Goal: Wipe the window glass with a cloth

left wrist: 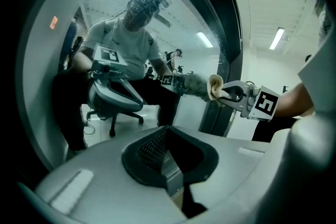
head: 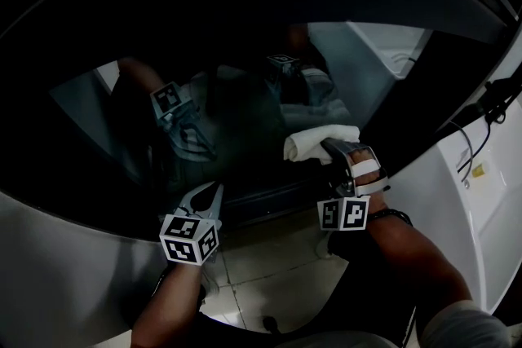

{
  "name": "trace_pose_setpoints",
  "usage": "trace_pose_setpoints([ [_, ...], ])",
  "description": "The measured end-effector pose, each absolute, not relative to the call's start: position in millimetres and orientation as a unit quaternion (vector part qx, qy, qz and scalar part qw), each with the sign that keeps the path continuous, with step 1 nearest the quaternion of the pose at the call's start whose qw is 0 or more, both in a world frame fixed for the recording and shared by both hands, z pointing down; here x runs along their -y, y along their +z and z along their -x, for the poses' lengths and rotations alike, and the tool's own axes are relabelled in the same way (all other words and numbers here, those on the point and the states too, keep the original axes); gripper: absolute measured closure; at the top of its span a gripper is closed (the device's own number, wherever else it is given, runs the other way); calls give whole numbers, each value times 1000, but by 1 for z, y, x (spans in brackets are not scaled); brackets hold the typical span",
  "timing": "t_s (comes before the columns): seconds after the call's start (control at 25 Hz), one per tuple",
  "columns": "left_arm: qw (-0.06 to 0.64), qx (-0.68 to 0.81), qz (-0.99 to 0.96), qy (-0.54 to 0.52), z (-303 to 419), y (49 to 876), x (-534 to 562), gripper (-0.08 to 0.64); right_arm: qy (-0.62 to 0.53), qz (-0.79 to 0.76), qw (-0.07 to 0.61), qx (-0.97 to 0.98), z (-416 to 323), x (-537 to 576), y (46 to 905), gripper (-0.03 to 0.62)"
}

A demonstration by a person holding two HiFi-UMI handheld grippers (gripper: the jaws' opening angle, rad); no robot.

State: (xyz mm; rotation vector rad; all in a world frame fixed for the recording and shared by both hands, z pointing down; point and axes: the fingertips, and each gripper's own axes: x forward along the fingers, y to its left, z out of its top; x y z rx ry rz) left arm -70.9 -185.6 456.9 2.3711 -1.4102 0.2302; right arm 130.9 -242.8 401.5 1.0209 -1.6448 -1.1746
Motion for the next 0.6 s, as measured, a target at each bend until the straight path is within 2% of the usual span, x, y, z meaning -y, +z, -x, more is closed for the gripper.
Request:
trace_pose_setpoints([
  [0.6,130,515,-842,91,40,397,191,543,-340,-373,423,753,-142,226,387,518],
])
